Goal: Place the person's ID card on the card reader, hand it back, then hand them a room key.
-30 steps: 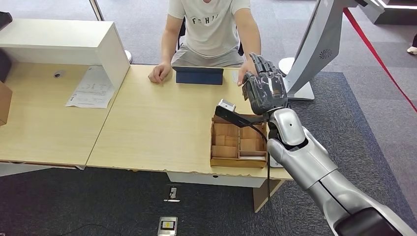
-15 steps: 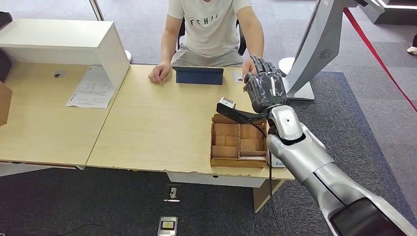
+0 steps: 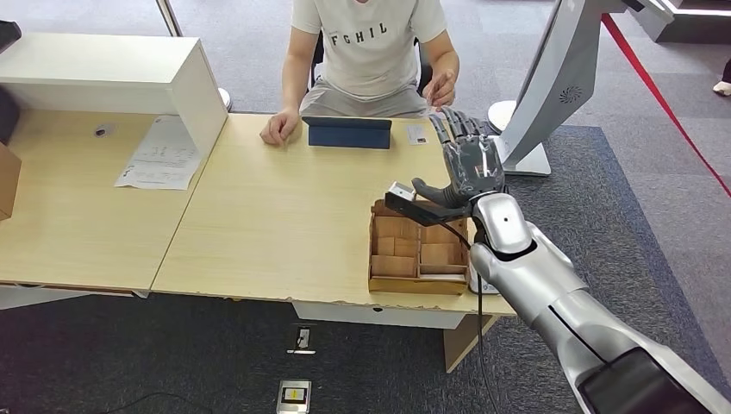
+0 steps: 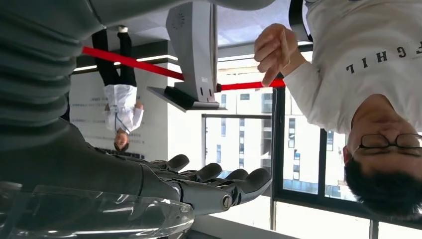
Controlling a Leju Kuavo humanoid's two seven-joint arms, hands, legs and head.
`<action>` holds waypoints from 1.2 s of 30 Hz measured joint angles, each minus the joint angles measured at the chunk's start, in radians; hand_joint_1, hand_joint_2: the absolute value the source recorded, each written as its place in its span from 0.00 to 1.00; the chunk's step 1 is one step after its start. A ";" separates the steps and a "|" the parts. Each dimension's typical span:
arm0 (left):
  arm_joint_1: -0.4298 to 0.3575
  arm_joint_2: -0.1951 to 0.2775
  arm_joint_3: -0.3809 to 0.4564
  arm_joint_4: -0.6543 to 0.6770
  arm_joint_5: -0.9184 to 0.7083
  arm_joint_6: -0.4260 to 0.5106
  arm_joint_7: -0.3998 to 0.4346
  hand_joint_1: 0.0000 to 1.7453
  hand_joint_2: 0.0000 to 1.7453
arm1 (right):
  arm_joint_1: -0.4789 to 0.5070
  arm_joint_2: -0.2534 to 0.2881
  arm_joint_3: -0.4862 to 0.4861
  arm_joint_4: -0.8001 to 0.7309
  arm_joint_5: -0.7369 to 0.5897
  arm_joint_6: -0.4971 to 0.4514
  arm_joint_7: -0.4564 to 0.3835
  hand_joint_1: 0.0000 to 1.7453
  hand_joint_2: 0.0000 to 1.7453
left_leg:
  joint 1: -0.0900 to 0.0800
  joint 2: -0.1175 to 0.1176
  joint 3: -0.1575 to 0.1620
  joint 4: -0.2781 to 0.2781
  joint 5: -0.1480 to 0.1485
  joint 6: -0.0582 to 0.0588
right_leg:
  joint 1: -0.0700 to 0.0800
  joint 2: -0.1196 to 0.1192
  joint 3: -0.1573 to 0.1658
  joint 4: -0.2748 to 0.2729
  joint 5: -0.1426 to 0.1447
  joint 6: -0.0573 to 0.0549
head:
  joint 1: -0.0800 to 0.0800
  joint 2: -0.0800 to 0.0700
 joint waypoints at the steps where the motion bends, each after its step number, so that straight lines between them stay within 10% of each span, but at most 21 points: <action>1: 0.000 0.000 0.000 0.000 0.005 0.000 0.001 0.00 0.00 | 0.000 -0.006 0.000 0.001 0.004 0.000 0.007 0.00 0.00 | 0.000 0.000 0.000 0.000 0.000 0.000 | 0.000 0.000 0.000 0.000 0.000 0.000 | 0.000 0.000; 15: 0.008 0.005 0.001 0.002 0.041 0.013 0.003 0.00 0.00 | 0.043 -0.332 -0.128 -0.044 -0.288 0.091 0.107 0.00 0.00 | -0.001 -0.002 -0.001 0.003 -0.001 0.001 | -0.001 -0.001 0.000 -0.002 0.001 0.002 | 0.000 0.000; 24: 0.008 0.005 0.001 0.002 0.027 0.018 0.004 0.00 0.00 | 0.284 -0.545 -0.286 -0.062 -0.562 0.098 0.165 0.00 0.00 | -0.001 -0.004 -0.002 0.002 -0.002 0.002 | 0.000 -0.001 0.000 -0.003 0.001 0.003 | 0.000 0.000; 30: 0.009 0.005 0.001 0.002 0.046 0.025 -0.017 0.00 0.00 | 0.495 -0.574 -0.421 0.031 -0.922 0.076 0.023 0.00 0.00 | 0.000 -0.008 -0.003 0.001 -0.002 0.002 | 0.000 -0.002 0.001 -0.003 0.000 0.003 | 0.000 0.000; 36: 0.011 0.003 0.001 0.002 0.059 0.032 -0.030 0.00 0.00 | 0.725 -0.485 -0.598 0.170 -1.202 0.131 -0.110 0.00 0.00 | 0.001 -0.011 -0.003 0.001 -0.002 0.001 | 0.001 -0.005 0.002 -0.003 -0.002 0.002 | 0.000 0.000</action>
